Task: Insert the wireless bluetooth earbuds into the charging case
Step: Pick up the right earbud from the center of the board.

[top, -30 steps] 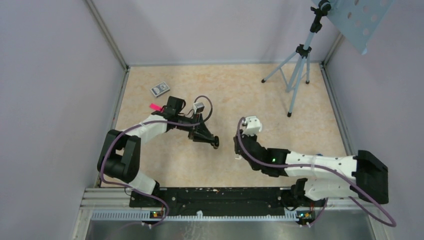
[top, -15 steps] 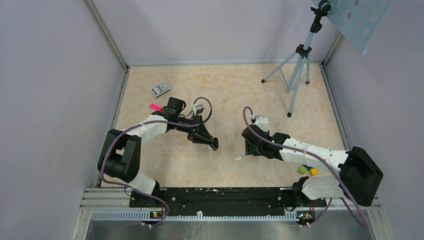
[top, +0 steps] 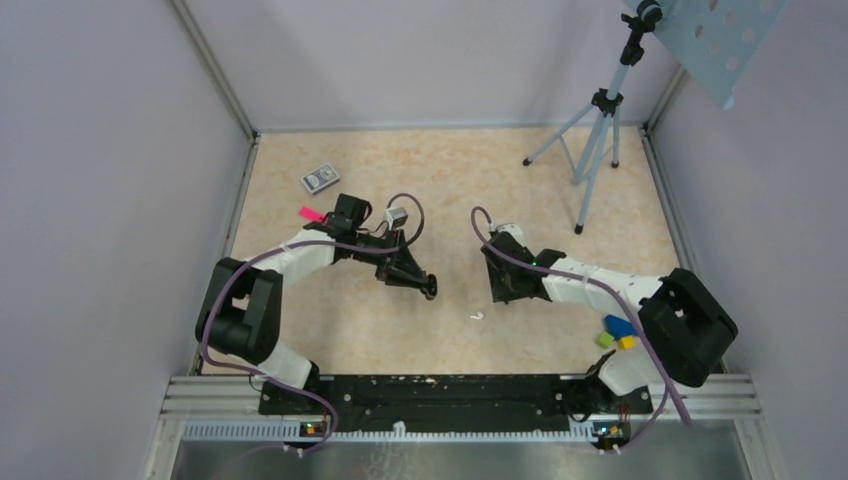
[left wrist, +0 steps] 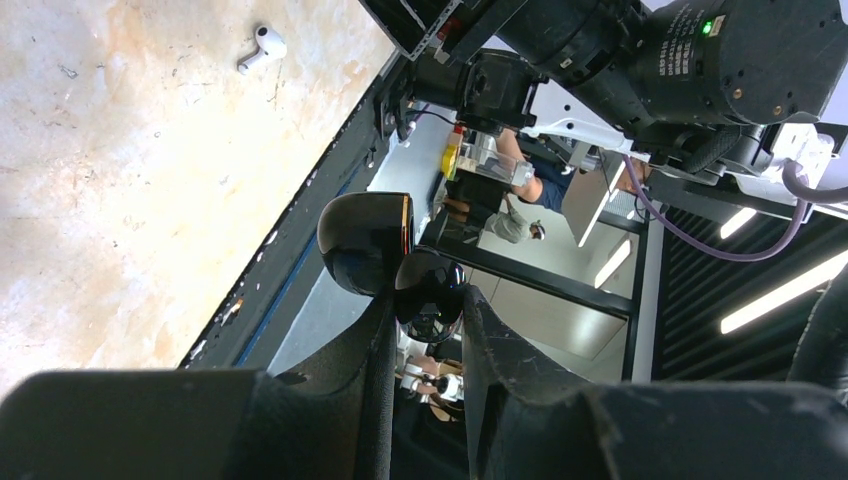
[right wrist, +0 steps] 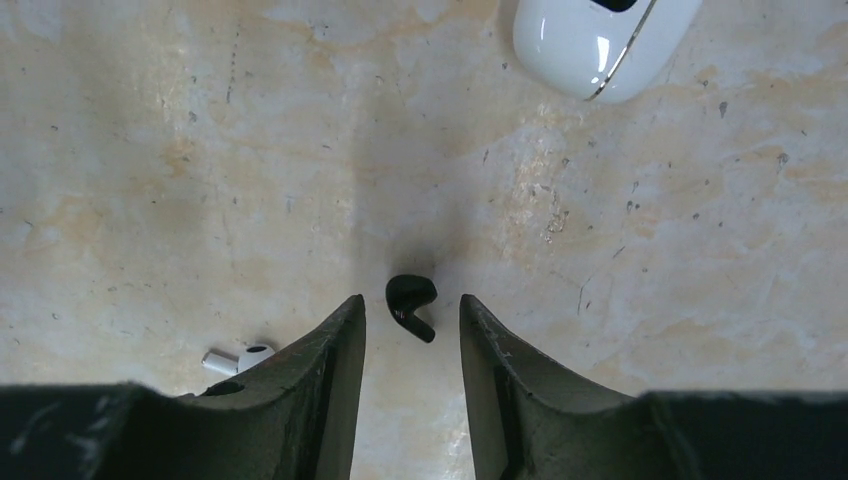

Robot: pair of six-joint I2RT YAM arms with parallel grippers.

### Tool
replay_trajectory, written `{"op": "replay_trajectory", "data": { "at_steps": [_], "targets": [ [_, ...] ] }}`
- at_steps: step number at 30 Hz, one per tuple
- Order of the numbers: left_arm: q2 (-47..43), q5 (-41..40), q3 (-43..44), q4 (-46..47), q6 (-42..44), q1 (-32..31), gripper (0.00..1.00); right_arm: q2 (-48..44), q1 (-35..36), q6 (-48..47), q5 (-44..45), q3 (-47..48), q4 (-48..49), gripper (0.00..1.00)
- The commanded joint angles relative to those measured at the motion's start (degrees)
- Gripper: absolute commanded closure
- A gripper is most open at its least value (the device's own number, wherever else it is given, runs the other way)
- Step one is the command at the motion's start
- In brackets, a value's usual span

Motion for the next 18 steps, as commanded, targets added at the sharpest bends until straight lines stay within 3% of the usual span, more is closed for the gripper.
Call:
{"op": "replay_trajectory", "data": {
  "at_steps": [1, 18],
  "targets": [
    [0.0, 1.5, 0.9, 2.2, -0.4, 0.1, 1.0, 1.1, -1.3, -4.8, -3.2, 0.3, 5.2, 0.62],
    [0.3, 1.2, 1.2, 2.7, -0.9, 0.0, 1.0, 4.5, -1.2, -4.9, -4.4, 1.3, 4.3, 0.67]
  ]
}}
